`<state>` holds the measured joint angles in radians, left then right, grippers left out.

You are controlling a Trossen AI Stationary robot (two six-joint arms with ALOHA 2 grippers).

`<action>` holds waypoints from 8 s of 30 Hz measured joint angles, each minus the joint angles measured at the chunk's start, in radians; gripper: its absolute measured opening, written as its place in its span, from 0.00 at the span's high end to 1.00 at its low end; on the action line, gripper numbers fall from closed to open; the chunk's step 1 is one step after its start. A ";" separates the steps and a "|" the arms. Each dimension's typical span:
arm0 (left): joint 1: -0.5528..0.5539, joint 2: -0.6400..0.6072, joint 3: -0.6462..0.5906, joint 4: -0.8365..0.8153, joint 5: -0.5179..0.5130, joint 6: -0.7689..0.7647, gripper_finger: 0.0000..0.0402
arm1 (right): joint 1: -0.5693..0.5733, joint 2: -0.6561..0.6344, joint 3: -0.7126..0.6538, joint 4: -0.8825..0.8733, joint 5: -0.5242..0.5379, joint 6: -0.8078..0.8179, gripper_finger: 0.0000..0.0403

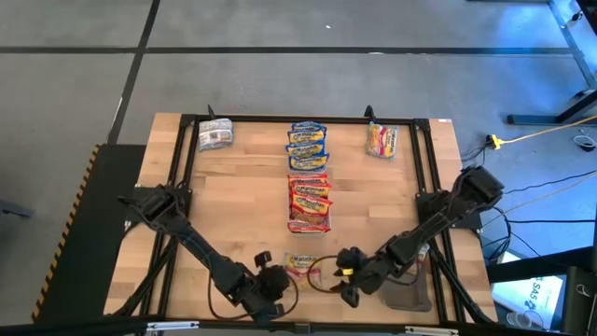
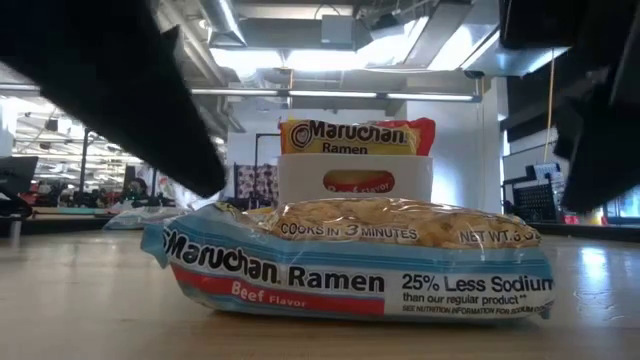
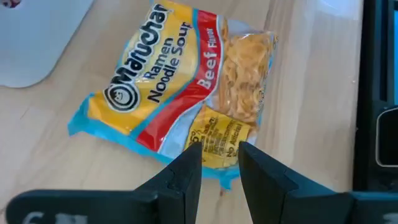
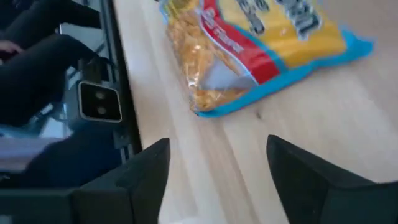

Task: Sort Maruchan noodles
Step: Put the light blue noodle pack into the black bin

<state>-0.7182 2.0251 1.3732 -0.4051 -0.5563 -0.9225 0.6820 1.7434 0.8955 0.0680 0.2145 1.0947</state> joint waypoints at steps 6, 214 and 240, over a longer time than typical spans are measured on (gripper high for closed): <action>-0.014 0.000 -0.034 0.010 -0.029 0.014 0.75 | -0.044 0.075 0.001 0.020 -0.008 0.159 0.25; 0.131 -0.177 -0.257 0.771 -0.024 0.536 0.70 | -0.133 -0.269 0.440 -0.474 0.014 -0.789 0.21; 0.132 -0.177 -0.257 0.729 -0.027 0.515 0.69 | -0.213 0.008 0.605 -0.660 -0.173 -0.758 0.37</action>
<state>-0.5865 1.8481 1.1164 0.3237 -0.5835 -0.4075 0.4690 1.7515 1.5009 -0.5919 0.0414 0.3368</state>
